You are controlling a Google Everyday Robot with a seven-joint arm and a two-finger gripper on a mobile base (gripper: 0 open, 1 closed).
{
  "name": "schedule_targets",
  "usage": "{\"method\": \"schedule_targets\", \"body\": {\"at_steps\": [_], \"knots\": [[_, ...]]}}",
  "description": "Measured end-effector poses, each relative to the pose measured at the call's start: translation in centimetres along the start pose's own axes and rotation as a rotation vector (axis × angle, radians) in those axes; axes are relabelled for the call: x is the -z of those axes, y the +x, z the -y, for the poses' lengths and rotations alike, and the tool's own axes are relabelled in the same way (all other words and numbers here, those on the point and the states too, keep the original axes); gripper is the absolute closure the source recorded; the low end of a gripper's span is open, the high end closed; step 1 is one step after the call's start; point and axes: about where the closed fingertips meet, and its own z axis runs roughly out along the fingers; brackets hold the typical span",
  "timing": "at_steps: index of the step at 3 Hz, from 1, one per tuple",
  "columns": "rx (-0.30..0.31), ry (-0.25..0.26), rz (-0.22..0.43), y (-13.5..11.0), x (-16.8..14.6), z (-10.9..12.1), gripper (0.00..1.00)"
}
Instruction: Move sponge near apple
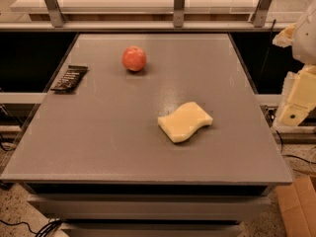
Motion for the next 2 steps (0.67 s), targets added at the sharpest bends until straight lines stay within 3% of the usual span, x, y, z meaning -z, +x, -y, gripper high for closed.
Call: {"method": "schedule_targets", "body": {"at_steps": [1,2], "knots": [[0.0,0.0,0.0,0.0,0.0,0.0,0.0],[0.041,-0.024,0.012,0.11,0.28,-0.73,0.0]]}}
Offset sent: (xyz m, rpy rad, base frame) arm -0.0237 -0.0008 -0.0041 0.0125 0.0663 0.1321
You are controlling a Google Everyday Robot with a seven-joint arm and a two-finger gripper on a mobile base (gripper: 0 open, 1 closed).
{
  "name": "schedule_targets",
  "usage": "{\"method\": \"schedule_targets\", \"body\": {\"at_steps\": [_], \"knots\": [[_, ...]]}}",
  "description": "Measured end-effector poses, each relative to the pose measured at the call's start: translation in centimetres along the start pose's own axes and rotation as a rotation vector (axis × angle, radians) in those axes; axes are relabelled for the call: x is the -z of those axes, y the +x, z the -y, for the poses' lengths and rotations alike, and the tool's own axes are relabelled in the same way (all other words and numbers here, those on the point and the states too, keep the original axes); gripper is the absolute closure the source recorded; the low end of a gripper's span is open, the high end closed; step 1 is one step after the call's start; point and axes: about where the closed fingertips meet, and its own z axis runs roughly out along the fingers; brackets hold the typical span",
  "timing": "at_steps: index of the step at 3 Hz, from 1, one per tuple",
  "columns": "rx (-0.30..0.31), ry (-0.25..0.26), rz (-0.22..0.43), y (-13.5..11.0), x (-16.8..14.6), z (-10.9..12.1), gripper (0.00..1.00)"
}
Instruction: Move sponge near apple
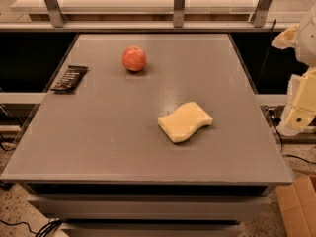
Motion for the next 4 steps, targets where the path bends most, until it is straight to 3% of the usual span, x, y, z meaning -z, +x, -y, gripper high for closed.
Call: {"method": "schedule_targets", "body": {"at_steps": [1,3,4], "knots": [[0.128,-0.01,-0.021,-1.5,-0.5,-1.6,0.0],[0.415,-0.06,-0.088,-7.7,-4.5,-5.5,0.0],[0.415,-0.06,-0.088,-7.7,-4.5,-5.5,0.0]]}}
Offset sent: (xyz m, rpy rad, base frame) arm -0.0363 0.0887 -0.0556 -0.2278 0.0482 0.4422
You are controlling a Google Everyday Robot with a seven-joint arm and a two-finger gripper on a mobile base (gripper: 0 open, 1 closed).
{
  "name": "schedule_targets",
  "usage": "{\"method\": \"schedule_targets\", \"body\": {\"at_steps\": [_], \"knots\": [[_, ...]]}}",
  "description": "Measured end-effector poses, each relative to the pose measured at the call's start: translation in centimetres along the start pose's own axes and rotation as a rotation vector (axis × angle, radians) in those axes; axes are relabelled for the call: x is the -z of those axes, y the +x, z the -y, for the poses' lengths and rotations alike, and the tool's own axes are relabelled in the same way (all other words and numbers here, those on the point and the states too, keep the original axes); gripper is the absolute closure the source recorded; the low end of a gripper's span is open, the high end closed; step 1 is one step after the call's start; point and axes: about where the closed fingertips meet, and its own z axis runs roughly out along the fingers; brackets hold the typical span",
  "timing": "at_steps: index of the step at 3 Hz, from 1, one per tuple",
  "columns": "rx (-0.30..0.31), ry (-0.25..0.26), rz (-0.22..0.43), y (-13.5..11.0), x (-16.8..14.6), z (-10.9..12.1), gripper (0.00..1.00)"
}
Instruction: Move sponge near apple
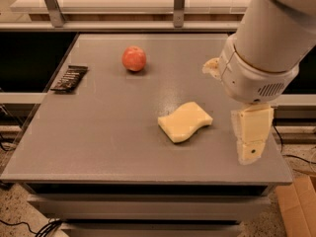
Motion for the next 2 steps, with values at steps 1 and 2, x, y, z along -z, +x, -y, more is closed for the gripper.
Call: {"method": "schedule_targets", "body": {"at_steps": [1,2], "knots": [[0.051,0.007,-0.005,-1.2,0.5,0.9,0.0],[0.135,0.007,-0.002,-2.7,0.6,2.4,0.0]]}}
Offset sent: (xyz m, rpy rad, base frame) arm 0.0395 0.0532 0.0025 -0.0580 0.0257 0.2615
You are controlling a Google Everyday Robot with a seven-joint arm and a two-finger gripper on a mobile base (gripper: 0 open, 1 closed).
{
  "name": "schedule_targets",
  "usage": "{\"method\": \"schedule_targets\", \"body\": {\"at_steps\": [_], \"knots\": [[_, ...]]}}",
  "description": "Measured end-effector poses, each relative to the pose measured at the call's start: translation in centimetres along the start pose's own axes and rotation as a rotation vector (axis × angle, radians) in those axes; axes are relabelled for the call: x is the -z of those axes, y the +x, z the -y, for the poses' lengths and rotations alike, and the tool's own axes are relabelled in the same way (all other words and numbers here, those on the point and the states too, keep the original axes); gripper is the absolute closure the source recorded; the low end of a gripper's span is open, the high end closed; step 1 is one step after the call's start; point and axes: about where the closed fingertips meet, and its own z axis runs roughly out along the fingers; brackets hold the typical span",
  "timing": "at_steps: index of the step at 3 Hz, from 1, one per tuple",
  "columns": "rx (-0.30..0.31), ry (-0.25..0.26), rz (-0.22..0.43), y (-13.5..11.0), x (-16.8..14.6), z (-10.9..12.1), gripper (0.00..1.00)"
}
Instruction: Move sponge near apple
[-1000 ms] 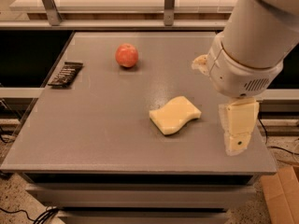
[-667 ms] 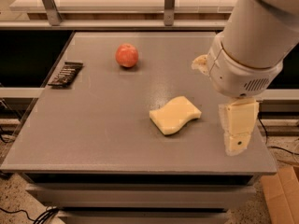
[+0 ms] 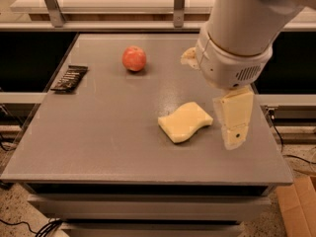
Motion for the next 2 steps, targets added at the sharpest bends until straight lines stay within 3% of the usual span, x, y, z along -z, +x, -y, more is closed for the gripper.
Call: {"method": "schedule_targets", "body": {"at_steps": [1,2], "knots": [[0.077,-0.016,0.003,-1.0,-1.2,1.8,0.0],[0.105,-0.042,0.005,-1.2,-3.6,3.1,0.0]]}}
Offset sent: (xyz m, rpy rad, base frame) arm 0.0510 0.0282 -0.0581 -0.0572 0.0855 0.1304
